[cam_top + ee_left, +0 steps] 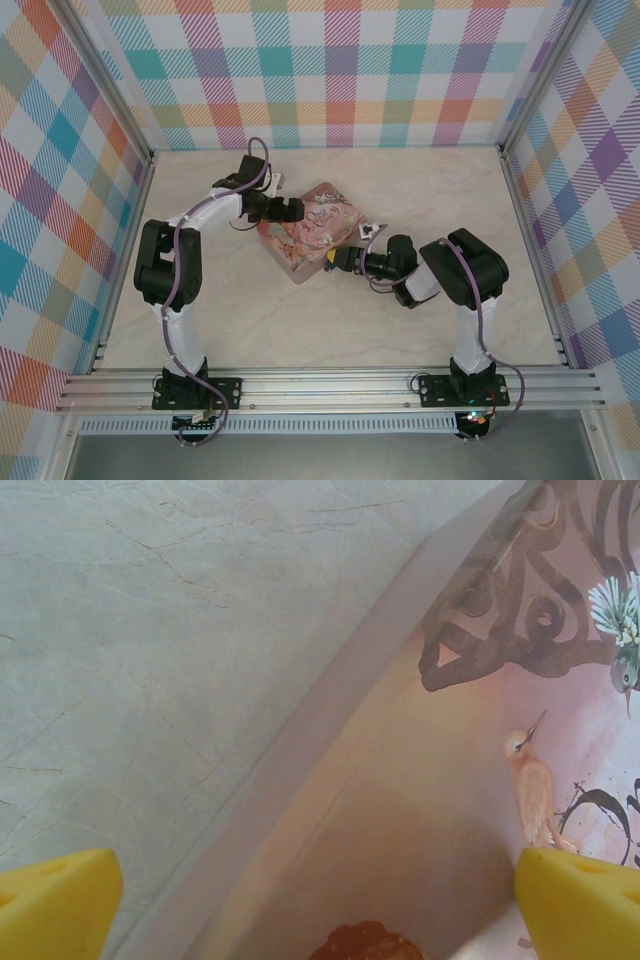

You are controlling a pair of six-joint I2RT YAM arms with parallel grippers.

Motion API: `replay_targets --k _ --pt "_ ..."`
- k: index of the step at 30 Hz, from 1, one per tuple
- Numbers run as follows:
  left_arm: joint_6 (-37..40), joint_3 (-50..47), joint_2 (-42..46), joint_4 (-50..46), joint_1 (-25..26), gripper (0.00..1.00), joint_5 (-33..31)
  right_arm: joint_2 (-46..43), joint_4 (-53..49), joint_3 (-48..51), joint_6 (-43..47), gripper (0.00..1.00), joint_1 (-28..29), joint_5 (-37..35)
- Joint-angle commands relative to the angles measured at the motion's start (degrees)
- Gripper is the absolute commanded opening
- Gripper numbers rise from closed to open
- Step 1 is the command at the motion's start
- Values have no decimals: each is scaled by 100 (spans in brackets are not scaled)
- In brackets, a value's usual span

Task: Unlock the padlock with the key

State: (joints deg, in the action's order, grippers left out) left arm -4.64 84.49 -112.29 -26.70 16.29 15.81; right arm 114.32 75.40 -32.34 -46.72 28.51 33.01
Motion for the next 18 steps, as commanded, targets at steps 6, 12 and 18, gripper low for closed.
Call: replay_targets --k 6,12,18 --pt "142 -14 20 -240 -39 100 -223 -34 489 158 105 53 22 184" --pt "144 -26 12 -242 -39 100 -232 0 420 131 128 44 22 249" --pt "141 -16 22 -243 -39 100 -245 29 320 78 137 36 24 270"
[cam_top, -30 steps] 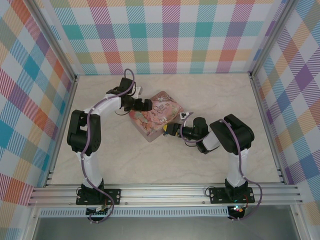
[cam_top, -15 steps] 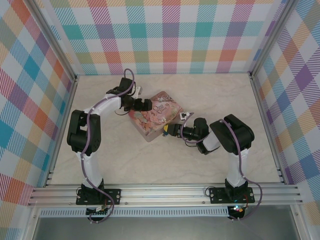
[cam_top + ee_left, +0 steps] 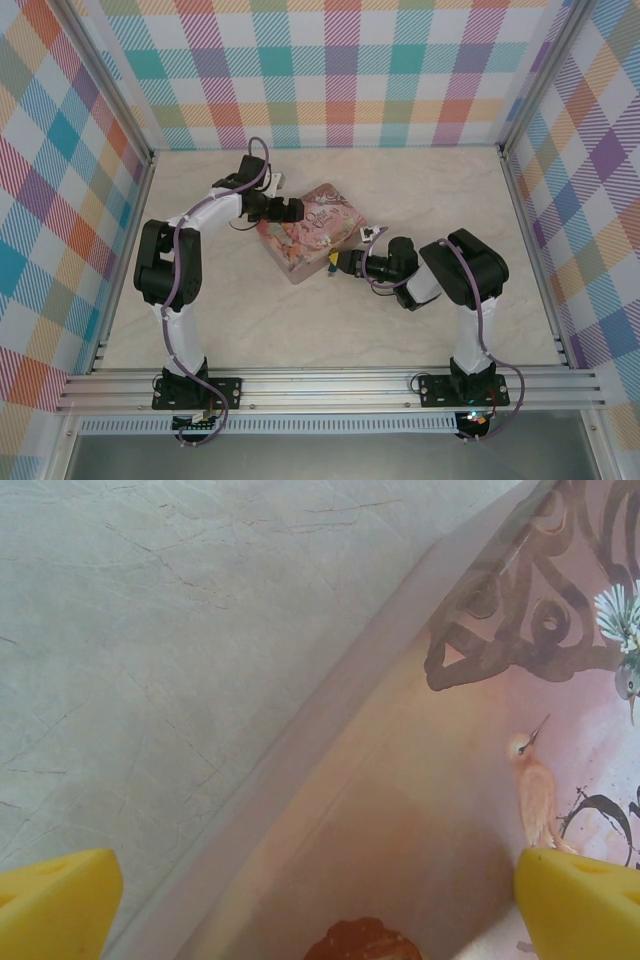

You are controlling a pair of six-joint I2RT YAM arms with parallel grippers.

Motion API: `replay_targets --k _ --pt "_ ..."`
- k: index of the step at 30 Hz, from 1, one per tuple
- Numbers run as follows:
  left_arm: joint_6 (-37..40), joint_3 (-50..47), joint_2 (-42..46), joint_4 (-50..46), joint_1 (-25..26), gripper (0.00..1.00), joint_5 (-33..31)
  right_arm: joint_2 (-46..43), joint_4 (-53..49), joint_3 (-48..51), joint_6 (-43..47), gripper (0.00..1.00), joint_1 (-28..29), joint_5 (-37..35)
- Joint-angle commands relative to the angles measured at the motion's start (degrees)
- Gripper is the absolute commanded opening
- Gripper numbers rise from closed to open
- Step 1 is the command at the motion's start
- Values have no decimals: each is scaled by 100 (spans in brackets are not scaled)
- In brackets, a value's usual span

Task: Unlock the padlock with the key

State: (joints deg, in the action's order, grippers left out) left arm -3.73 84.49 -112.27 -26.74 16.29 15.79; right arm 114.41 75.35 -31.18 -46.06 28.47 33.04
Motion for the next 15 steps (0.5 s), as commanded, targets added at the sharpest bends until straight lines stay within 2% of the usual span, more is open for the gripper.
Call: replay_targets --k 1,15 --pt "43 -18 26 -237 -39 100 -243 26 301 -56 78 34 29 276" --pt "12 -72 81 -215 -39 100 -280 64 -112 -224 115 18 27 182"
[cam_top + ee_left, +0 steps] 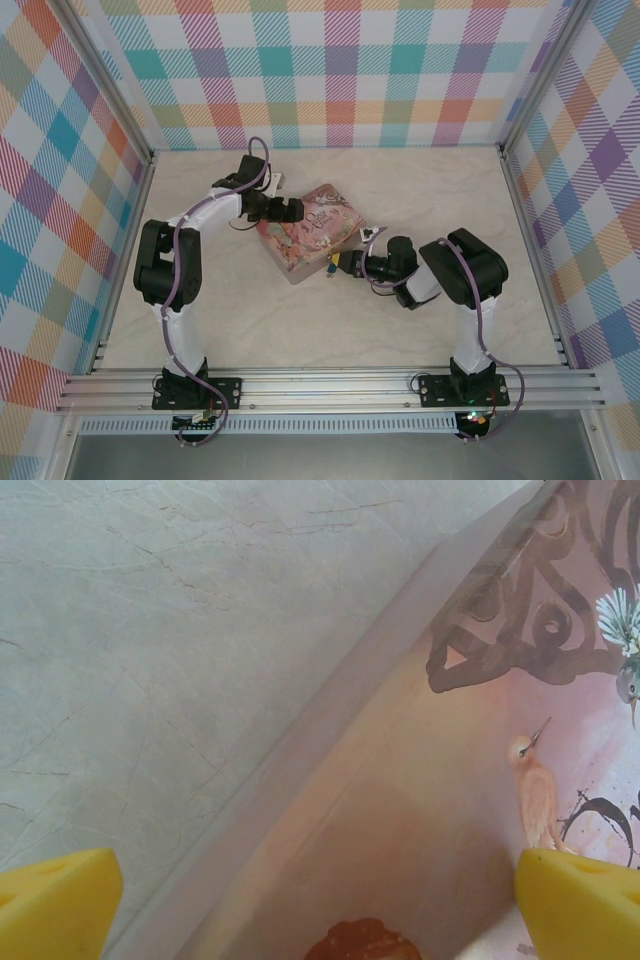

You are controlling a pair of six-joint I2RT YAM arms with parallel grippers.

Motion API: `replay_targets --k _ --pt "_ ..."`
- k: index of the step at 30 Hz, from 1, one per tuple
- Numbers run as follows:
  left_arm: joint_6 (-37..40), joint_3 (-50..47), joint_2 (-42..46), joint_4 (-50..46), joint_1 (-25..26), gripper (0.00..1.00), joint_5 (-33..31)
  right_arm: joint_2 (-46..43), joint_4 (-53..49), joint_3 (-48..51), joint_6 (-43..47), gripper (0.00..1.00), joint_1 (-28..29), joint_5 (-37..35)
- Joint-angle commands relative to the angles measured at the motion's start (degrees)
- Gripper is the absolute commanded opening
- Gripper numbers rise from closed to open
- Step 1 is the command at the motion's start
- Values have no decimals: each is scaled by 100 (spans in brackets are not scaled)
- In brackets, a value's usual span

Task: Unlock the padlock with the key

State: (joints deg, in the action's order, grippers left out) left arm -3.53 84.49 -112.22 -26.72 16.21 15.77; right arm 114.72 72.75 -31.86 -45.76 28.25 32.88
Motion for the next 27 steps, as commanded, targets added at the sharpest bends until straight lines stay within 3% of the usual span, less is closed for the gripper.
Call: replay_targets --k 1,8,14,27 --pt "-5 -73 78 -212 -30 100 -277 33 127 -157 83 17 49 180" --pt "-6 -141 139 -193 -28 100 -336 -13 -32 -173 -12 8 53 42" --pt "2 -223 201 -171 -30 100 -373 -45 -70 -170 -8 7 49 5" --pt "1 -248 219 -172 -30 100 -399 -169 266 191 257 50 5 -268"
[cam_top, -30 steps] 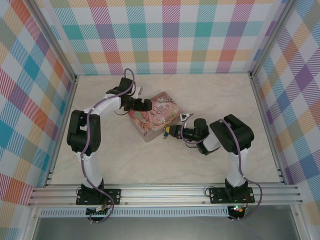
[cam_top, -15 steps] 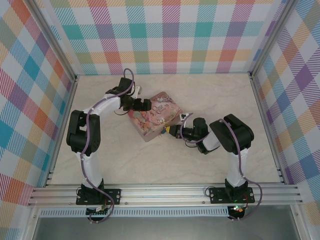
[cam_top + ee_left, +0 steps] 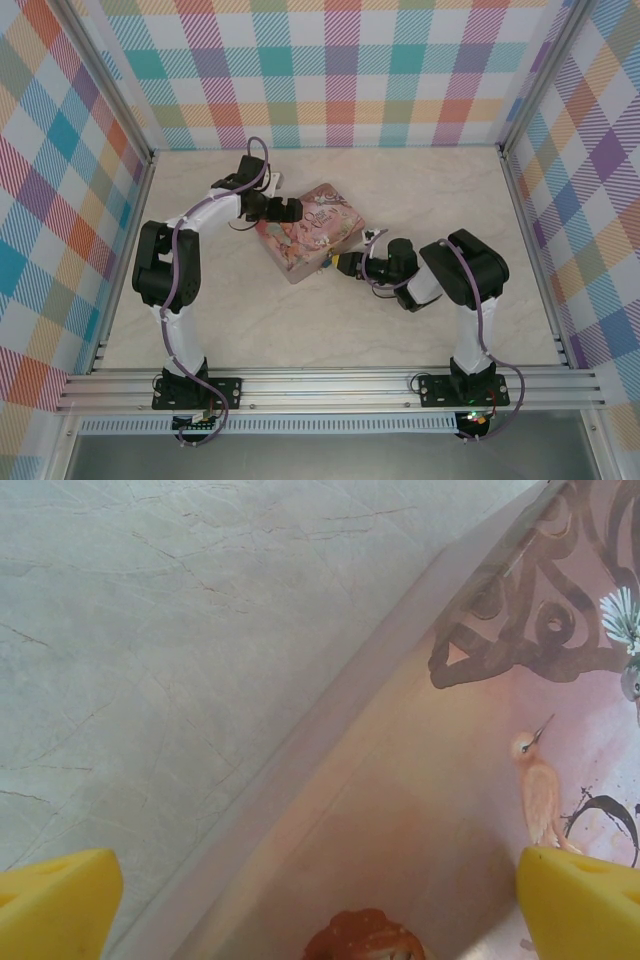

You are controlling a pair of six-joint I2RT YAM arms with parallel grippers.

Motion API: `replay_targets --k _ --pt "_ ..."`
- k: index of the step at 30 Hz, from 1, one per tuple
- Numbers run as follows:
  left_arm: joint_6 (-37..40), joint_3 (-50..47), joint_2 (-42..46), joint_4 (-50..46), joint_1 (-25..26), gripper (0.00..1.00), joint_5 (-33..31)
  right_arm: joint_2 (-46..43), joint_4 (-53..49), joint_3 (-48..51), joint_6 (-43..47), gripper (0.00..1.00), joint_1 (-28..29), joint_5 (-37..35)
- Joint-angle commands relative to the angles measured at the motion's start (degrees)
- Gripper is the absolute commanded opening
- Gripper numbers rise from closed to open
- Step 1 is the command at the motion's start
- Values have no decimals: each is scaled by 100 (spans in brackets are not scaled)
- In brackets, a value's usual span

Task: Unlock the padlock with the key

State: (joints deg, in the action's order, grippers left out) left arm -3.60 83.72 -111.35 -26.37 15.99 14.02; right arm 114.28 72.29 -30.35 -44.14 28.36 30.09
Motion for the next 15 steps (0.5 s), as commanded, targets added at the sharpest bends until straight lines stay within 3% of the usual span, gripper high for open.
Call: replay_targets --k 1,9,15 --pt "7 -172 131 -203 -1 100 -232 -123 304 19 106 53 -6 37" --pt "-7 -181 120 -189 -8 100 -224 92 244 -286 -41 63 42 153" --pt "-18 -220 114 -158 -8 100 -226 154 138 -440 -51 65 119 187"
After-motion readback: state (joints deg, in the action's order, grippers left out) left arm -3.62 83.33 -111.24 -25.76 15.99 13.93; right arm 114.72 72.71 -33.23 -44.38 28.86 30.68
